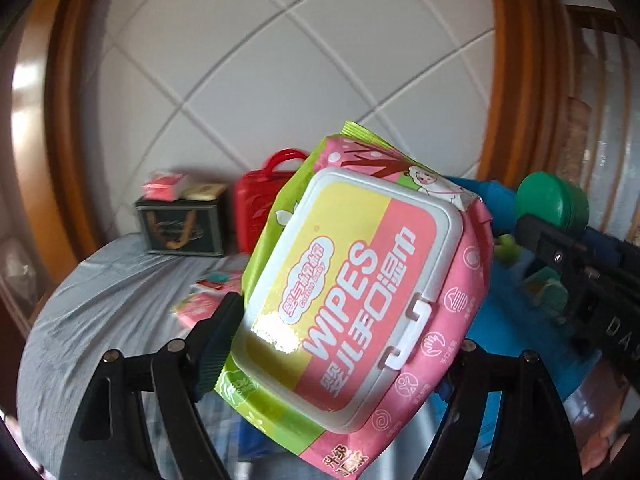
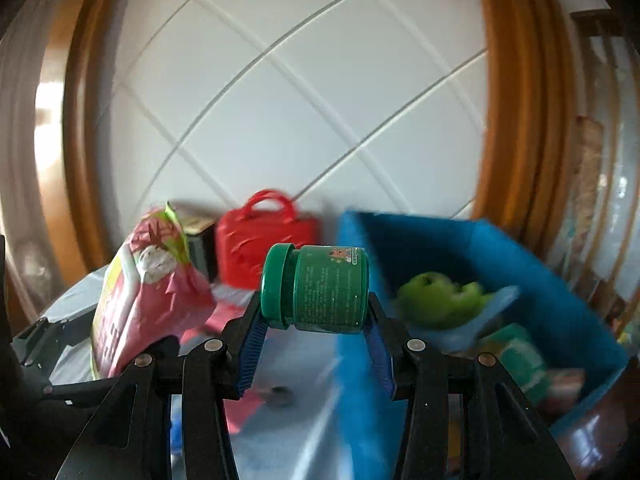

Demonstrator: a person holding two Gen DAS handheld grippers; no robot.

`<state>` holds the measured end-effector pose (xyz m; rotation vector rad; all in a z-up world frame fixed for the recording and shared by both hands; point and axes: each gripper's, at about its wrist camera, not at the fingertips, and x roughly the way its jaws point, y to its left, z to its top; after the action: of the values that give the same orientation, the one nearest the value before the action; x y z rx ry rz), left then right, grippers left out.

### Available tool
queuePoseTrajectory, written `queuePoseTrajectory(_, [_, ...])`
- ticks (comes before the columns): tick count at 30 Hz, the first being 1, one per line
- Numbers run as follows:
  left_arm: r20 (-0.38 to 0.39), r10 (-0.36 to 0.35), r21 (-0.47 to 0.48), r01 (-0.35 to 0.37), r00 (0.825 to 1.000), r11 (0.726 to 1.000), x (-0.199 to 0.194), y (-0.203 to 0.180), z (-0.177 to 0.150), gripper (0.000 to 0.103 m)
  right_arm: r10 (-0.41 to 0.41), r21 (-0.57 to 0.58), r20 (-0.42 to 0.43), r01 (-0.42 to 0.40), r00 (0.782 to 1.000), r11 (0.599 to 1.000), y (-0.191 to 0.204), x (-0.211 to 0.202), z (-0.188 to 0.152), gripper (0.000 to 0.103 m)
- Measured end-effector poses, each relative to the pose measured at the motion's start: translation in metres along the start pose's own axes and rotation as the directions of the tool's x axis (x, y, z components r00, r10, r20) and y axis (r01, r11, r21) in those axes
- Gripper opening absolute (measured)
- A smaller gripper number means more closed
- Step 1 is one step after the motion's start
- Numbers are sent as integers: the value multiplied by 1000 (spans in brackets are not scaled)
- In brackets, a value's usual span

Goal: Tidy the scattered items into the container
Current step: 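Lift the WIPES pack and green jar and carry both over the blue crate, then open the left tool over the crate while the right tool releases the green jar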

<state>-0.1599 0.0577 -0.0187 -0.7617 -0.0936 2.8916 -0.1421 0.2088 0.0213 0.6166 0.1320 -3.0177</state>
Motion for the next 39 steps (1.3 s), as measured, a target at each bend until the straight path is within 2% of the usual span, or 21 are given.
queuePoseTrajectory(5, [-11, -52, -7, 52, 999, 999, 21, -96, 30, 79, -76, -32, 42, 77, 996, 997, -104, -7, 16, 46])
queuePoseTrajectory(8, [-48, -65, -16, 64, 997, 998, 37, -156, 48, 79, -119, -48, 27, 120, 993, 992, -170, 1, 22, 46])
queuePoseTrajectory(10, [-97, -61, -9, 61, 993, 998, 55, -191, 56, 79, -135, -56, -3, 135, 991, 989, -208, 10, 22, 46])
queuePoseTrajectory(12, [-180, -46, 5, 47, 983, 999, 77, -227, 54, 80, -126, -55, -53, 123, 991, 991, -242, 24, 16, 46])
queuePoseTrajectory(14, [-292, -41, 22, 49, 956, 999, 104, -254, 44, 80, -100, -41, -96, 97, 990, 994, -265, 36, 6, 46])
queuePoseTrajectory(17, [-451, -28, 47, 55, 892, 997, 134, -282, 19, 80, -61, -17, -154, 59, 986, 998, -286, 52, -10, 46])
queuePoseTrajectory(19, [-543, -37, 48, 75, 839, 996, 148, -293, 4, 80, -32, -11, -190, 30, 981, 999, -293, 67, -15, 46])
queuePoseTrajectory(20, [-565, -37, 50, 80, 824, 996, 151, -295, 1, 80, -23, -15, -208, 20, 978, 1000, -295, 72, -19, 46])
queuePoseTrajectory(21, [-568, -32, 55, 77, 823, 996, 151, -297, 0, 80, -15, -21, -227, 10, 974, 1000, -294, 76, -21, 46])
queuePoseTrajectory(23, [-557, 5, 81, 47, 831, 996, 147, -299, -1, 81, 6, -33, -255, -15, 967, 999, -292, 83, -27, 46])
queuePoseTrajectory(25, [-564, 31, 104, 34, 825, 994, 144, -298, -5, 81, 23, -45, -281, -37, 960, 998, -289, 90, -27, 46])
queuePoseTrajectory(27, [-578, 24, 92, 37, 815, 995, 144, -290, -8, 81, 37, -66, -317, -61, 948, 996, -281, 94, -32, 46])
queuePoseTrajectory(31, [-580, 1, 90, 63, 814, 994, 138, -283, -14, 81, 39, -111, -368, -85, 929, 990, -272, 106, -45, 46])
queuePoseTrajectory(33, [-574, 6, 113, 72, 819, 991, 130, -278, -17, 81, 42, -114, -386, -92, 922, 989, -272, 110, -50, 46])
queuePoseTrajectory(35, [-552, 12, 132, 72, 834, 989, 124, -280, -19, 81, 51, -108, -397, -102, 916, 989, -273, 114, -51, 46])
queuePoseTrajectory(39, [-523, 17, 140, 67, 852, 988, 115, -281, -17, 81, 40, -116, -389, -93, 920, 989, -274, 110, -50, 47])
